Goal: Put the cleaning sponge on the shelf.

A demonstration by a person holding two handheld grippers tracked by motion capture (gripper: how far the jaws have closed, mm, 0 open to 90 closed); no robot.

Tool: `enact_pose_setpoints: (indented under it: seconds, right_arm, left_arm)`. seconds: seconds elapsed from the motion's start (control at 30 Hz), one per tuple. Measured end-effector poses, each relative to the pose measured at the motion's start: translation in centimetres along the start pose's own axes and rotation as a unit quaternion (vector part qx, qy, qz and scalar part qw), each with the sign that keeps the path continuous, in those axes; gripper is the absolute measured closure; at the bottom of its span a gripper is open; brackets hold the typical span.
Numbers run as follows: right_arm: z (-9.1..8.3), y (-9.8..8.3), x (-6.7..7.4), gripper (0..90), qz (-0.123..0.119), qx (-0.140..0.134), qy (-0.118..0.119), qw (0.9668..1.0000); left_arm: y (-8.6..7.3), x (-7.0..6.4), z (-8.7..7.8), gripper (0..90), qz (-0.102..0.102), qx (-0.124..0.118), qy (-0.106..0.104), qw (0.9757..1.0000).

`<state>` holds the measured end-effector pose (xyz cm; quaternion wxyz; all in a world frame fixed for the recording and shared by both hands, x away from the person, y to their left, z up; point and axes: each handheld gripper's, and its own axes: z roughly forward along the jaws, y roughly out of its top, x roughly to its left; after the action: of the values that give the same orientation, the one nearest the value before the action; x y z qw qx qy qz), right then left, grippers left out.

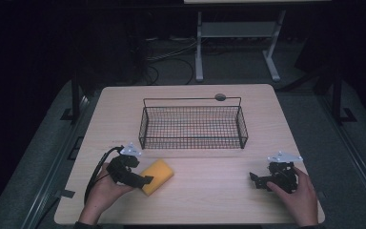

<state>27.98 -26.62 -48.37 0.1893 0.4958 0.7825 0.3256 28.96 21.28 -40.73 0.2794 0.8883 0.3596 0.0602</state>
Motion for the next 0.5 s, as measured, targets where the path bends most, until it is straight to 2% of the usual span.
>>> enact_pose_setpoints:
  seconds: [0.07,0.33,0.5]
  right_arm:
    - [0.0,0.0,0.0,0.0,0.000,0.000,0.000,1.0000]
    - [0.0,0.0,0.0,0.0,0.000,0.000,0.000,1.0000]
    - [0.0,0.0,0.0,0.0,0.000,0.000,0.000,1.0000]
  left_arm:
    - [0.3,-0.1,0.1,13.0,0.003,0.013,0.006,0.9999]
    - [1.3,-0.5,0.7,12.6,0.006,0.039,0.019,0.9991]
    - [2.0,-0.7,1.3,12.6,0.015,0.053,0.019,0.9983]
